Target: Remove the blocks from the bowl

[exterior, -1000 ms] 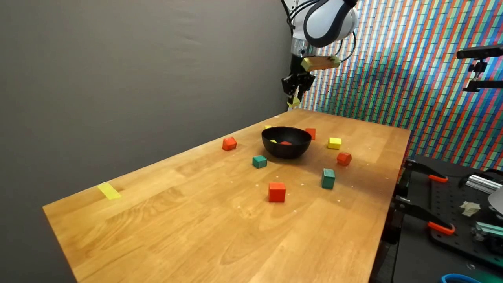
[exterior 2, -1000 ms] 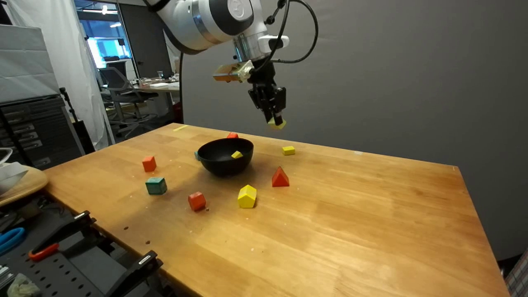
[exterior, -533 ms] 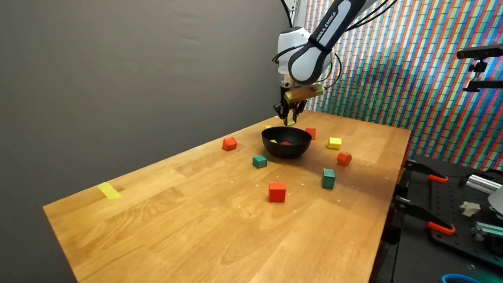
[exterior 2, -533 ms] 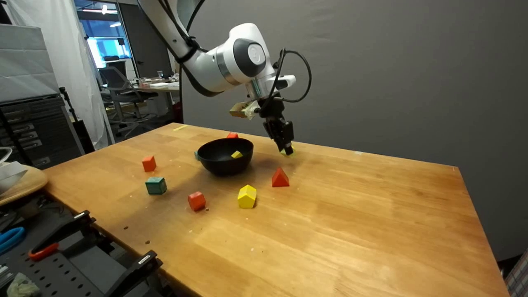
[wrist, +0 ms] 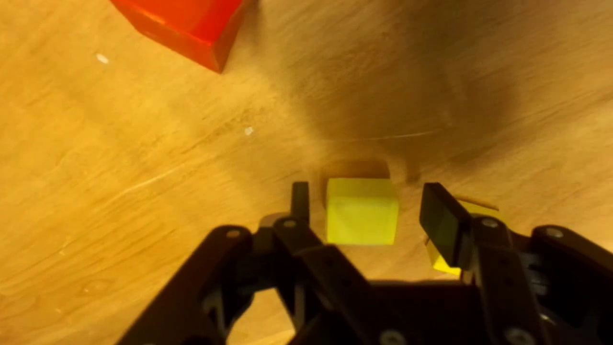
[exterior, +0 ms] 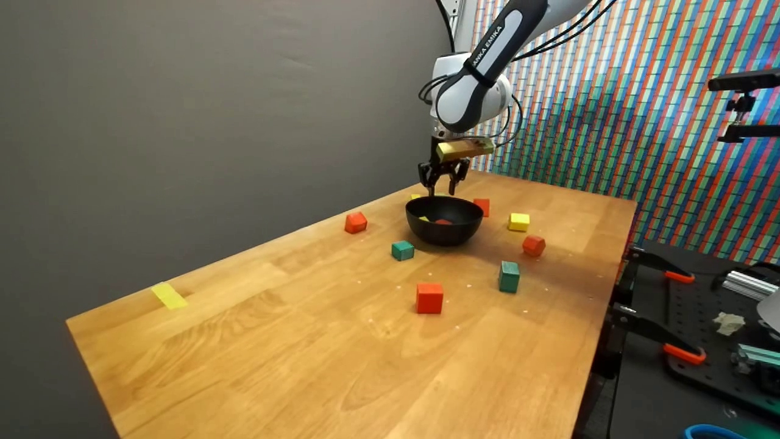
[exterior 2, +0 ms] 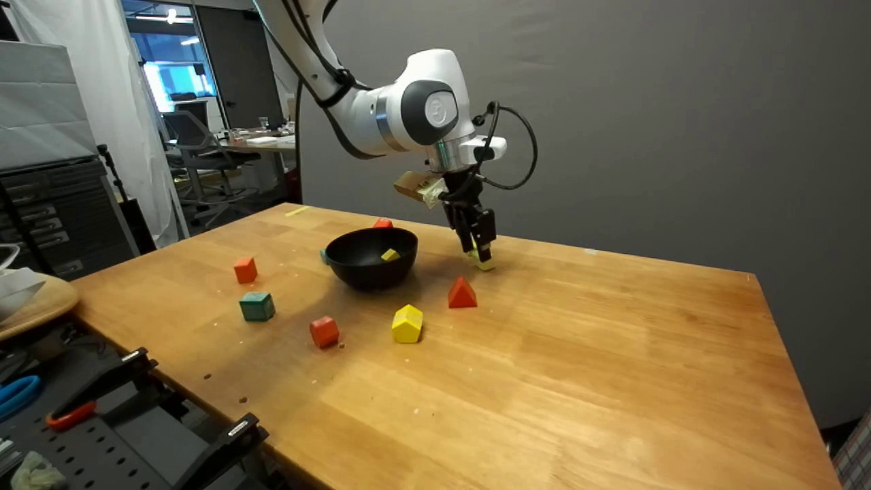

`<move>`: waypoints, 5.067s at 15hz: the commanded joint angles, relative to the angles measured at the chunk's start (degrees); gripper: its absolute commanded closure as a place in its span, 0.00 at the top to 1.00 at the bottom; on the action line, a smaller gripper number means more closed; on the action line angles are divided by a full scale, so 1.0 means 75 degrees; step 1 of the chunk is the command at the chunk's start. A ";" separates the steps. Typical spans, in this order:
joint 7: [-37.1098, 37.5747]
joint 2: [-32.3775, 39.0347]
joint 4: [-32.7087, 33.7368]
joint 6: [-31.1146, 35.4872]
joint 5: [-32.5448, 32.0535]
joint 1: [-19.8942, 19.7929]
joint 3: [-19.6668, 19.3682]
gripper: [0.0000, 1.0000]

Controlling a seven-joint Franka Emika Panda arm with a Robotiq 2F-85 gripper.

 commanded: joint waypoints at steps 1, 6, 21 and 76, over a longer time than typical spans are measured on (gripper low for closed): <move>-0.0904 -0.0609 -0.0241 -0.0251 0.0618 -0.0409 0.0427 0.95; -0.2992 -0.1977 -0.1132 -0.0499 0.1252 -0.0995 0.1412 1.00; -0.4923 -0.2010 -0.1316 -0.1799 0.1694 -0.0873 0.2110 1.00; -0.3958 -0.2002 -0.1425 0.0709 0.0276 0.0621 0.2609 0.13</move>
